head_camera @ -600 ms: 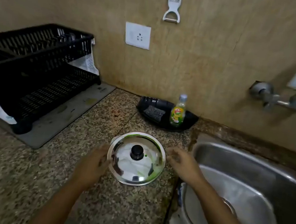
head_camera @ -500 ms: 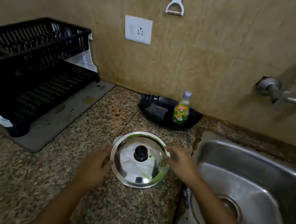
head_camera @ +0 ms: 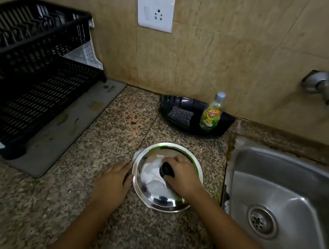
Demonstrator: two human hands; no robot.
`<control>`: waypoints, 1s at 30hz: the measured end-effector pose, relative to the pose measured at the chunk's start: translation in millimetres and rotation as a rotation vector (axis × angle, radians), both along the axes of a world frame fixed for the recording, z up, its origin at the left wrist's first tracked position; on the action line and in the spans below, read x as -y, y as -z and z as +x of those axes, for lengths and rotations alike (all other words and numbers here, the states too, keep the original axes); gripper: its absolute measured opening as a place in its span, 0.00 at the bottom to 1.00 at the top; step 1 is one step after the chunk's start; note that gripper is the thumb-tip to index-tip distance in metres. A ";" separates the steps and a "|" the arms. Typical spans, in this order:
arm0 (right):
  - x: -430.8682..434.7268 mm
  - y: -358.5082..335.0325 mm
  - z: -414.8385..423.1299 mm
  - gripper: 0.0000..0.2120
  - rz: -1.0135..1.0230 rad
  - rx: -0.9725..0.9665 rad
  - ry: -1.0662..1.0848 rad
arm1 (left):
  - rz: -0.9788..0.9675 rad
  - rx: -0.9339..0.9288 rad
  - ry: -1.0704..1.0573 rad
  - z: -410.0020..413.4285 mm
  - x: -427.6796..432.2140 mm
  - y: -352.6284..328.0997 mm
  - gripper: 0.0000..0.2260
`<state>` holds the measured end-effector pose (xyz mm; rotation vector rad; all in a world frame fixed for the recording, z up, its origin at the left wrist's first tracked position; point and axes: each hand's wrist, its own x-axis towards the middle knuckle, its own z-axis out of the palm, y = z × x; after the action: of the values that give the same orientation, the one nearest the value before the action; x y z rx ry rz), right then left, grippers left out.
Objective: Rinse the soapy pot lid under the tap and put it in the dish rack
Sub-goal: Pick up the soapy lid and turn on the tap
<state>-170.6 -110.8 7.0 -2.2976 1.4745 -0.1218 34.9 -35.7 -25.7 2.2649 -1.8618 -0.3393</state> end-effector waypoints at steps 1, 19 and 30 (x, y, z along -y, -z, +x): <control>0.7 0.7 1.6 0.23 -0.002 -0.001 0.005 | -0.010 0.005 -0.006 -0.7 1.0 -1.4 0.20; -14.2 -43.7 -31.0 0.23 -0.207 0.317 0.033 | 0.098 -1.353 -0.491 -25.6 62.1 -44.0 0.32; -41.8 -63.4 -175.2 0.24 -0.176 0.429 0.313 | 0.163 -1.541 -0.378 -200.2 73.4 -78.4 0.14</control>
<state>-345.7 -68.9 70.3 -1.9773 1.6193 -0.8083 -165.3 -109.0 52.8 1.3955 -0.5776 -1.5673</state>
